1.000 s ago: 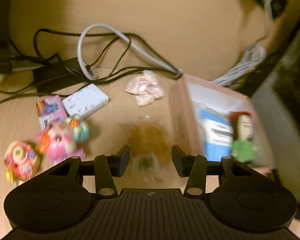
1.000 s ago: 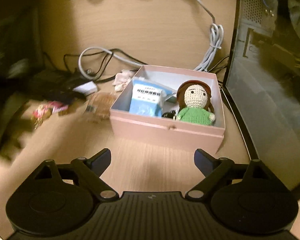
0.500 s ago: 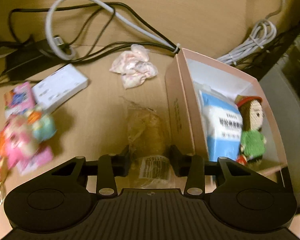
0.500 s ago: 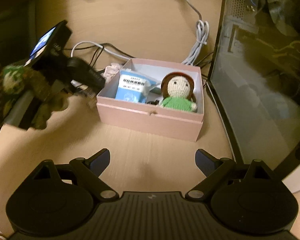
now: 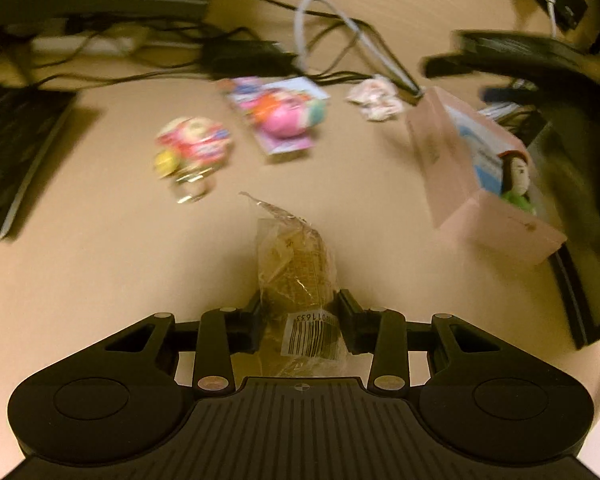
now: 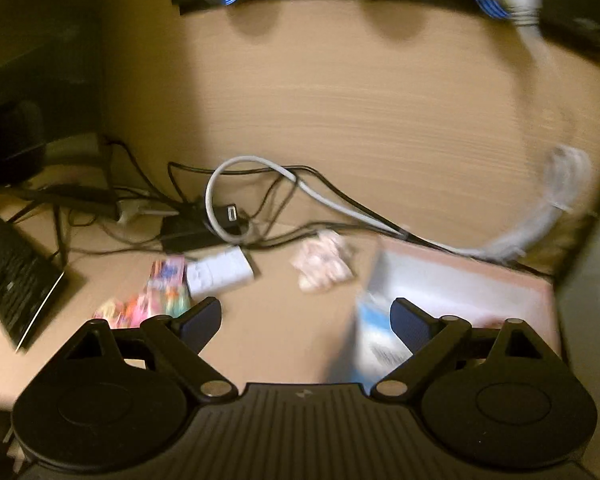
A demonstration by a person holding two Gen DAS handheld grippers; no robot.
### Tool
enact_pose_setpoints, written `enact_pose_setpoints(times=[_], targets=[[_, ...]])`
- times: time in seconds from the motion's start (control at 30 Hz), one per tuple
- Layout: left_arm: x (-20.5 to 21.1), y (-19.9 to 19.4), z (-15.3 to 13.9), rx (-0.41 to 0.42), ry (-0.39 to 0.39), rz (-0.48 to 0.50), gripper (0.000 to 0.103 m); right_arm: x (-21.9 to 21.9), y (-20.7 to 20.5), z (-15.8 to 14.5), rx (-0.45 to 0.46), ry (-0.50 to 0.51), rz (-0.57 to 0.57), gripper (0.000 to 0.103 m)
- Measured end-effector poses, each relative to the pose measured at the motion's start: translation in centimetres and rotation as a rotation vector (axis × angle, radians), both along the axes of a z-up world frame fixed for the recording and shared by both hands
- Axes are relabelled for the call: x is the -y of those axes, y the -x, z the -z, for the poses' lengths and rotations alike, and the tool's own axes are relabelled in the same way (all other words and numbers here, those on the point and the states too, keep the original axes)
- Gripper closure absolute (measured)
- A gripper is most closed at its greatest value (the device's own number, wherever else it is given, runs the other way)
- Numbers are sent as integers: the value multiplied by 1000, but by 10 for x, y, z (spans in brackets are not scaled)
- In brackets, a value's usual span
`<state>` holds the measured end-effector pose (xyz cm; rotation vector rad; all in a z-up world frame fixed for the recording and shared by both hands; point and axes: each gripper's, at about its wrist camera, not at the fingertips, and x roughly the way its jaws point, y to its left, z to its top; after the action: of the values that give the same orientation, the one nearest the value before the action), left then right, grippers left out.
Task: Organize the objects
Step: 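Grasp the wrapped bread bun with the left tool while the right tool grasps the pink tissue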
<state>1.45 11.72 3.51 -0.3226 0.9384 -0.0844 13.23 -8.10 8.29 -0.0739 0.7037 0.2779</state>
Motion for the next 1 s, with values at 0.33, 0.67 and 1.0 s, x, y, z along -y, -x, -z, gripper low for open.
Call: enact_pose_setpoints(times=[0.33,0.67,1.0], targets=[[-43,29,1,-12,31,-79,62,-92,-133,78,-121,330,115,32],[-48,23,2,-11,34,-71,62,-97,-135,91,-193,283,97,82],[-33,12,5,-5,36,-42,62,-66,23,42,-111,98,-93,85]])
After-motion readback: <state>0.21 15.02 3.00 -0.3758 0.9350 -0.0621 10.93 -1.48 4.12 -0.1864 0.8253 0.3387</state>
